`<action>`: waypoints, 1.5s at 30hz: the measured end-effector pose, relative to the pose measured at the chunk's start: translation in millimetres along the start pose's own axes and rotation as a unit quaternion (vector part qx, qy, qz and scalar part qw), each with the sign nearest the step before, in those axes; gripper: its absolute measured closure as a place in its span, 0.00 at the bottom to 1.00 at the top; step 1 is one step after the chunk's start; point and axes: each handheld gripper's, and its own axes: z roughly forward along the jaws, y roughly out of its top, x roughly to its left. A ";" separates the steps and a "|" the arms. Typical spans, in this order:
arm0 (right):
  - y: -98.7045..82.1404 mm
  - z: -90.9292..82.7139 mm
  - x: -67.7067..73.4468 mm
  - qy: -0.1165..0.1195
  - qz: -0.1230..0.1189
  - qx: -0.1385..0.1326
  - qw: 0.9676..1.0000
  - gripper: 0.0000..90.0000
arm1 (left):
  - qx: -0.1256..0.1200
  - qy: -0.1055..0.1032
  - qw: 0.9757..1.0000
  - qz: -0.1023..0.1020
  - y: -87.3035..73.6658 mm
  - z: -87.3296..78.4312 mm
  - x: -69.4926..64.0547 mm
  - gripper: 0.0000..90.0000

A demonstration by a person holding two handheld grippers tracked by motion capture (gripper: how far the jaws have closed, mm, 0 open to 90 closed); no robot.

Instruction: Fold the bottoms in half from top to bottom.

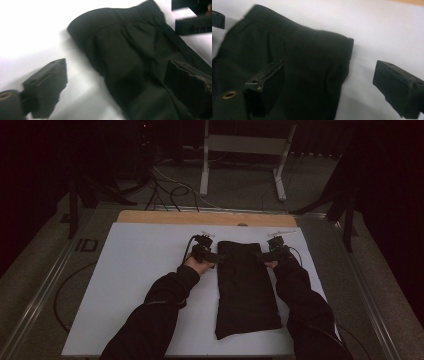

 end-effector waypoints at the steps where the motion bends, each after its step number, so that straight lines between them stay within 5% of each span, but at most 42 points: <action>1: -0.8 1.4 -1.6 0.003 -0.001 0.001 1.000 0.15 | -0.001 -0.004 1.000 0.003 -0.3 1.0 0.4 0.11; 6: -6.8 10.3 -4.3 -0.014 -0.006 0.021 1.000 0.18 | 0.016 0.009 1.000 0.016 -2.5 8.5 0.7 0.21; 12: -10.5 17.0 -6.0 -0.011 0.003 0.012 1.000 0.27 | 0.025 0.025 0.998 0.048 -3.8 11.5 -3.7 0.40; 19: -5.4 20.4 0.6 0.029 -0.001 0.013 0.999 0.42 | 0.025 0.028 0.998 0.046 -3.2 11.8 -1.6 0.60; 26: -5.3 20.0 9.4 0.018 -0.046 0.021 0.999 0.66 | 0.030 0.026 0.998 0.049 -3.7 11.7 -2.0 0.74; 32: -4.6 20.2 14.8 0.026 -0.060 0.022 0.998 0.90 | 0.031 0.019 0.998 0.053 -4.4 13.1 -7.2 0.91; 45: 2.8 12.7 18.2 0.019 -0.053 -0.007 0.998 0.94 | 0.014 0.011 0.998 0.052 2.8 1.3 -5.2 0.95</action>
